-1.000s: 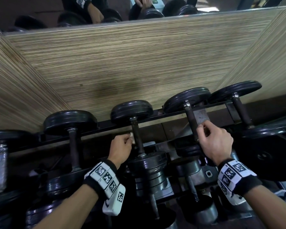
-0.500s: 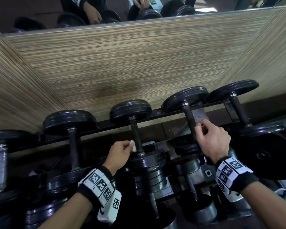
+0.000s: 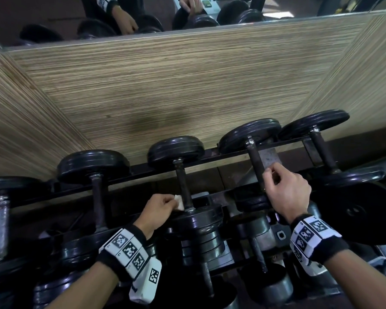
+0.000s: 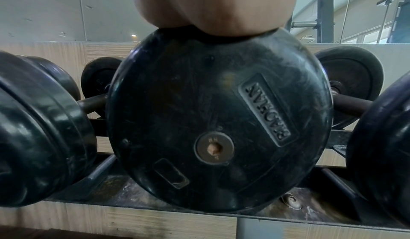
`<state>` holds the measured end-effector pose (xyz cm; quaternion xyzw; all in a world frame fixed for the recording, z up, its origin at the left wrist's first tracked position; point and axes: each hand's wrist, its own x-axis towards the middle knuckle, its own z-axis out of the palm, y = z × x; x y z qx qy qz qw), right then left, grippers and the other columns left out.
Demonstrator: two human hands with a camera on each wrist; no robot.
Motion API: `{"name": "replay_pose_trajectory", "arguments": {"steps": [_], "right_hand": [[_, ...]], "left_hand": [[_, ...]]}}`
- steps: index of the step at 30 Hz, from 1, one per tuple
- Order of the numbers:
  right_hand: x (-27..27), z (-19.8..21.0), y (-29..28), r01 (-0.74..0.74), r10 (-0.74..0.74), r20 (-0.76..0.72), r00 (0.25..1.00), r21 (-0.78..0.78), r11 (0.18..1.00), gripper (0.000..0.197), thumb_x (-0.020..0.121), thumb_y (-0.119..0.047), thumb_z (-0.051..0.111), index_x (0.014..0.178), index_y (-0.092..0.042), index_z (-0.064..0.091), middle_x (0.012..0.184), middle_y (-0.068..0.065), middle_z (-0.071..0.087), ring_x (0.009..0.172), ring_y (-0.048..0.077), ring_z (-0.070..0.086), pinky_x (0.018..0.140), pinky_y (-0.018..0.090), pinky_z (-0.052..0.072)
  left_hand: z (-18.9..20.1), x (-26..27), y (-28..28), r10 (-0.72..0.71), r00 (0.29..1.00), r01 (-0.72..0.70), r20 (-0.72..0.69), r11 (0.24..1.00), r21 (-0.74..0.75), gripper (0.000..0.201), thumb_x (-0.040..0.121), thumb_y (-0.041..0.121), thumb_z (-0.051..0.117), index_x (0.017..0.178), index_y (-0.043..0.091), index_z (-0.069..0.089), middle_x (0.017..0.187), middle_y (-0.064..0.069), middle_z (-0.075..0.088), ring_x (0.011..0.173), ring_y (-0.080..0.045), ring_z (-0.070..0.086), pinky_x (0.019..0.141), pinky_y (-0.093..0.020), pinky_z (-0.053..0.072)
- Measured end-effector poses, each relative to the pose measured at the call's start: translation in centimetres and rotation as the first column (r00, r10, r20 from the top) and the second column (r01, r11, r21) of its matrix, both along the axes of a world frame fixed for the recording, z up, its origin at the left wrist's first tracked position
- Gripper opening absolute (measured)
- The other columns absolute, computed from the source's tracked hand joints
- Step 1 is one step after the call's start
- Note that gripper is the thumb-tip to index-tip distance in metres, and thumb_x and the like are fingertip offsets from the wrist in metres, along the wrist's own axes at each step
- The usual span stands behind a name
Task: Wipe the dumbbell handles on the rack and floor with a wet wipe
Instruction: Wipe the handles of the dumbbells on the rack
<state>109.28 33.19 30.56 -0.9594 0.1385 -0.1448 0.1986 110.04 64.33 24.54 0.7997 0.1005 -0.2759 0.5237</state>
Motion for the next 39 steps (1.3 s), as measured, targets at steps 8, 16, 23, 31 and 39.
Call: {"name": "replay_pose_trajectory", "arguments": {"steps": [8, 16, 23, 31, 39], "right_hand": [[0.0, 0.1, -0.1, 0.004, -0.004, 0.005, 1.000, 0.000, 1.000, 0.024, 0.095, -0.023, 0.058, 0.072, -0.013, 0.058, 0.053, -0.002, 0.050, 0.055, 0.039, 0.059, 0.055, 0.034, 0.035], [-0.1, -0.1, -0.2, -0.033, 0.033, 0.037, 0.999, -0.005, 0.999, 0.027, 0.090, -0.033, 0.047, 0.072, -0.015, 0.056, 0.051, -0.003, 0.050, 0.052, 0.036, 0.058, 0.055, 0.032, 0.034], [-0.1, -0.1, 0.0, -0.015, 0.016, 0.028, 0.999, -0.012, 1.000, 0.025, 0.093, -0.028, 0.052, 0.073, -0.014, 0.058, 0.051, -0.006, 0.046, 0.053, 0.037, 0.058, 0.056, 0.032, 0.033], [-0.1, -0.1, -0.1, -0.019, 0.019, 0.029, 0.999, -0.009, 1.000, 0.023, 0.091, -0.028, 0.053, 0.073, -0.014, 0.059, 0.050, -0.012, 0.039, 0.052, 0.035, 0.056, 0.056, 0.032, 0.031], [-0.1, -0.3, -0.2, -0.021, 0.021, 0.049, 0.999, -0.008, 1.000, 0.027, 0.090, -0.030, 0.048, 0.071, -0.013, 0.057, 0.049, -0.006, 0.046, 0.050, 0.035, 0.054, 0.055, 0.032, 0.033]], "left_hand": [[0.6, 4.9, -0.6, 0.206, 0.968, -0.197, 0.143, 0.978, -0.074, 0.023, 0.099, 0.006, 0.055, 0.114, 0.004, 0.071, 0.106, -0.005, 0.073, 0.103, -0.019, 0.066, 0.100, -0.032, 0.046], [-0.1, 2.0, -0.6, 0.076, 0.996, -0.069, 0.046, 0.989, -0.133, 0.022, 0.098, 0.005, 0.056, 0.103, 0.013, 0.077, 0.109, -0.002, 0.075, 0.107, -0.016, 0.067, 0.109, -0.035, 0.043], [0.1, 1.2, 0.3, 0.038, 0.997, -0.029, 0.060, 0.989, -0.146, 0.027, 0.097, 0.007, 0.060, 0.084, 0.024, 0.076, 0.080, 0.012, 0.075, 0.081, -0.002, 0.065, 0.084, -0.021, 0.046], [2.1, 5.7, -0.7, 0.166, 0.979, -0.146, 0.116, 0.975, -0.169, 0.028, 0.100, 0.008, 0.055, 0.089, 0.030, 0.069, 0.086, 0.013, 0.070, 0.084, -0.004, 0.063, 0.081, -0.020, 0.046], [-0.6, 0.6, -0.2, -0.069, 0.996, 0.056, -0.063, 0.981, -0.187, 0.022, 0.097, 0.003, 0.056, 0.104, 0.006, 0.077, 0.104, 0.003, 0.076, 0.103, -0.005, 0.067, 0.099, -0.018, 0.042]]}}
